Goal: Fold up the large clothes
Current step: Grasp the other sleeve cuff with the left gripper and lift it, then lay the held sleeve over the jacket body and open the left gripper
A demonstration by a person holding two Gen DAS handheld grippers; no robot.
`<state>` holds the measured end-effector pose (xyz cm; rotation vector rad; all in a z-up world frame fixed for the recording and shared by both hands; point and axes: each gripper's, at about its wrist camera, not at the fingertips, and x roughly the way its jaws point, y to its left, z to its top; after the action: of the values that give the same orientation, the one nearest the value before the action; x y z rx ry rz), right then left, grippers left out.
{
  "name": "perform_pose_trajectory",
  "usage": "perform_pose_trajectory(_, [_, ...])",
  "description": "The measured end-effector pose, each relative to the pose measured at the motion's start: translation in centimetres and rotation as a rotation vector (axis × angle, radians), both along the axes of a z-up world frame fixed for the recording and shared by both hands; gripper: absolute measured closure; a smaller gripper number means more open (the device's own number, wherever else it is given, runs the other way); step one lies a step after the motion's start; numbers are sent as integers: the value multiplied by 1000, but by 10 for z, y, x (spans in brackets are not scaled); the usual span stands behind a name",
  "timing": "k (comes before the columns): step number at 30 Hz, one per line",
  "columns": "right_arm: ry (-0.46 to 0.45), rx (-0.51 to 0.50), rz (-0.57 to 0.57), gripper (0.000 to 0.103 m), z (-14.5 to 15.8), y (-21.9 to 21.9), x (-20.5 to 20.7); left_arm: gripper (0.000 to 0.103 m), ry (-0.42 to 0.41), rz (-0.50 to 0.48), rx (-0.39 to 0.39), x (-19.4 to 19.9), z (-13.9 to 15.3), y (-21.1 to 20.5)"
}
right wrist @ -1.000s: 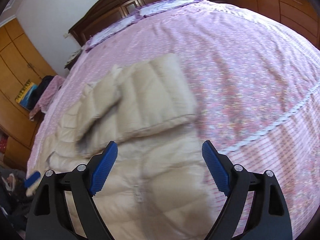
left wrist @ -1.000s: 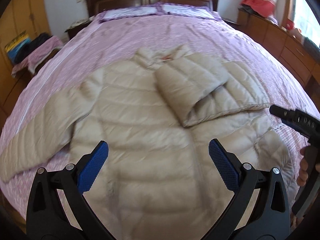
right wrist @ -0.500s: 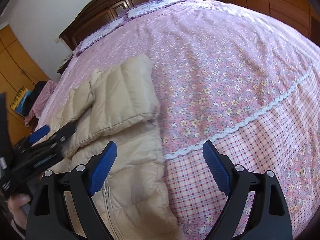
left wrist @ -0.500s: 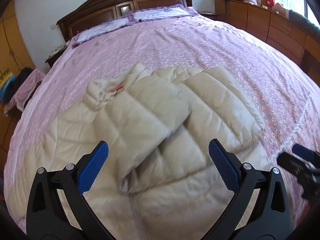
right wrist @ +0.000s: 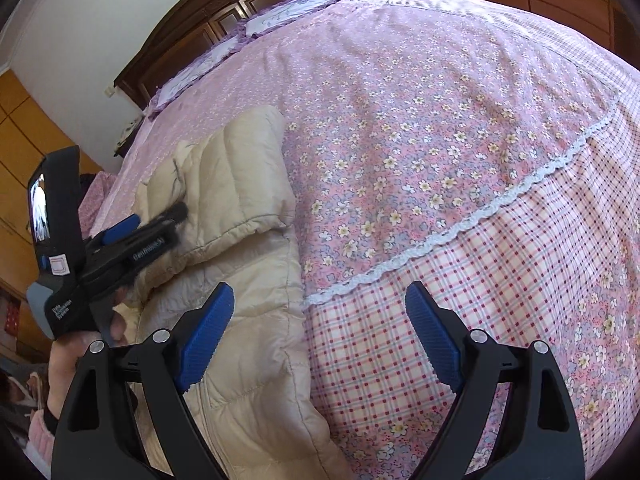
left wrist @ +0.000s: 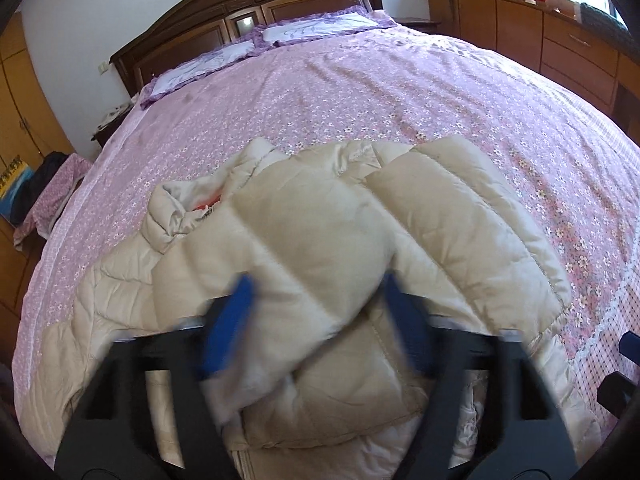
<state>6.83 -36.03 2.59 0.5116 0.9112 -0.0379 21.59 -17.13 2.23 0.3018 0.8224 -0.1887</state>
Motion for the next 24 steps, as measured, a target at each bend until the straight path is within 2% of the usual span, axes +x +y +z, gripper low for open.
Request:
perform_pose_trajectory(1, [2, 4, -2, 18, 0, 0, -1, 74, 8, -9, -23, 0, 3, 3])
perform_pose_trajectory(3, [3, 7, -3, 18, 0, 0, -1, 87, 12, -15, -72, -2, 13, 12])
perform_pose_trajectory(4, [3, 6, -2, 18, 0, 1, -1, 88, 4, -13, -93, -4, 20, 18])
perform_pose_trajectory(10, [-8, 3, 15, 18, 3, 9, -1, 90, -51, 19, -185, -12, 57, 59])
perform_pose_trajectory(14, [-8, 0, 21, 18, 4, 14, 1, 90, -76, 61, -216, -16, 70, 94])
perform_pose_trajectory(19, [-4, -10, 29, 18, 4, 22, 3, 90, -86, 123, -224, -22, 71, 135])
perform_pose_trajectory(24, [1, -21, 37, 18, 3, 31, 4, 91, -63, 191, -235, -28, 57, 174])
